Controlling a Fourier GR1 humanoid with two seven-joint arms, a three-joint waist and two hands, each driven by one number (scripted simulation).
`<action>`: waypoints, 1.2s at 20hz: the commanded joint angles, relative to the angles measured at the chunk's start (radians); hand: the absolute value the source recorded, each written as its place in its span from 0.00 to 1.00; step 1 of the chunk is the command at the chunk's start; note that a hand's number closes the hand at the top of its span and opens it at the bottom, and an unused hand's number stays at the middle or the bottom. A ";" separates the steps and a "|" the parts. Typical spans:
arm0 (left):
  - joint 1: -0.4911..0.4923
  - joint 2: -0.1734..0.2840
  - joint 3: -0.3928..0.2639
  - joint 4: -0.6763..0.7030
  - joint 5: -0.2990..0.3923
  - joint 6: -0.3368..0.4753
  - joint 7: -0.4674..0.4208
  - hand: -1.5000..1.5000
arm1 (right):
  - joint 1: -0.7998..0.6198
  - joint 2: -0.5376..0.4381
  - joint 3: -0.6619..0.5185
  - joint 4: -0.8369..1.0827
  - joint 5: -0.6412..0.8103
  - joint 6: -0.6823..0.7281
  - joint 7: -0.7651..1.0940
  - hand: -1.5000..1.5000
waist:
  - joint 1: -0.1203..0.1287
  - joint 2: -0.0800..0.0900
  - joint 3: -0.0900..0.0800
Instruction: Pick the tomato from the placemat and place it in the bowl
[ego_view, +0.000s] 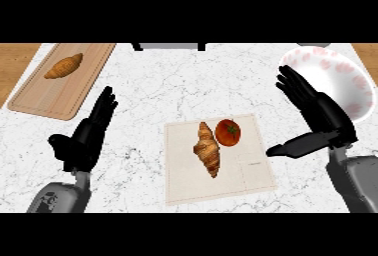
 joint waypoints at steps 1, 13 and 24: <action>-0.043 -0.035 0.000 0.026 -0.007 0.000 0.018 0.50 | -0.035 -0.028 0.028 0.059 0.007 0.097 0.075 0.00 | -0.004 0.001 0.000; 0.022 -0.099 0.016 -0.020 -0.109 -0.009 0.022 0.50 | -0.012 0.082 -0.022 0.217 0.162 0.236 -0.066 0.00 | -0.004 0.000 0.001; 0.025 -0.119 0.069 -0.031 -0.122 -0.064 0.010 0.50 | 0.048 0.139 -0.125 0.168 0.079 0.326 -0.058 0.00 | -0.006 -0.001 0.000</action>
